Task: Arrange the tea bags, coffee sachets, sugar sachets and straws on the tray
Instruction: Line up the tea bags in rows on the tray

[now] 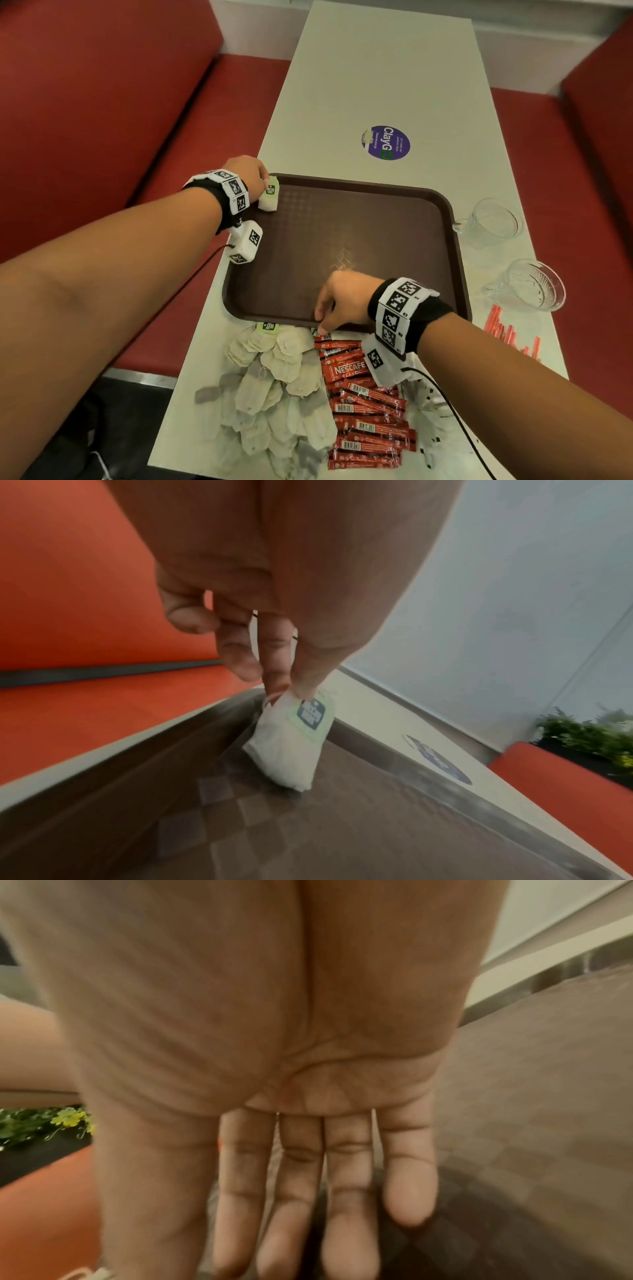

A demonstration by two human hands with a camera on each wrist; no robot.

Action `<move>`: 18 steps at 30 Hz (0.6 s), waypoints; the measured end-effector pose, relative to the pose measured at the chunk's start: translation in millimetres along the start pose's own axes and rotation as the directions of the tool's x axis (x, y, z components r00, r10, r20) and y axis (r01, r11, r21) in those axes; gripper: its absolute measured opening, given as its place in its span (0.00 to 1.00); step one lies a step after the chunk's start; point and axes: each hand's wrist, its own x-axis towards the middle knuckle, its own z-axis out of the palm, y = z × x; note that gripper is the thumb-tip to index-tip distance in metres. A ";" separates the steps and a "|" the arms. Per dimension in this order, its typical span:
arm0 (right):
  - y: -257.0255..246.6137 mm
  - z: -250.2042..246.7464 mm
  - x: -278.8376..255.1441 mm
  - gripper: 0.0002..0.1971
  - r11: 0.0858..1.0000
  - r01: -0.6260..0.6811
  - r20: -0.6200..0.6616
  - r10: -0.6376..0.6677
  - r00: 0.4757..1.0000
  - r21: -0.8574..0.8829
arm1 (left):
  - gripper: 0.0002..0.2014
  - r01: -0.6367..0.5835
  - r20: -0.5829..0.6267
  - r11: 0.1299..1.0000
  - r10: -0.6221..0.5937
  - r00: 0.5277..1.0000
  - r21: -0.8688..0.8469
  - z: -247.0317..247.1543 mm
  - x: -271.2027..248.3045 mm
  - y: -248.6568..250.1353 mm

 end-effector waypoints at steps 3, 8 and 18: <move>0.2 1.8 1.3 0.09 1.000 0.002 -0.003 -0.002 1.000 -0.015 | 0.08 0.036 0.013 0.999 -0.037 0.999 0.024 4.8 8.8 -0.9; 2.0 1.6 1.1 0.09 1.000 0.017 -0.010 -0.017 1.000 0.004 | 0.11 0.055 -0.070 0.993 -0.048 0.996 0.107 9.5 12.3 -2.2; 4.8 2.3 2.9 0.09 1.000 0.023 -0.008 -0.023 1.000 0.009 | 0.18 -0.094 0.125 0.938 0.055 0.991 0.332 18.5 8.8 17.3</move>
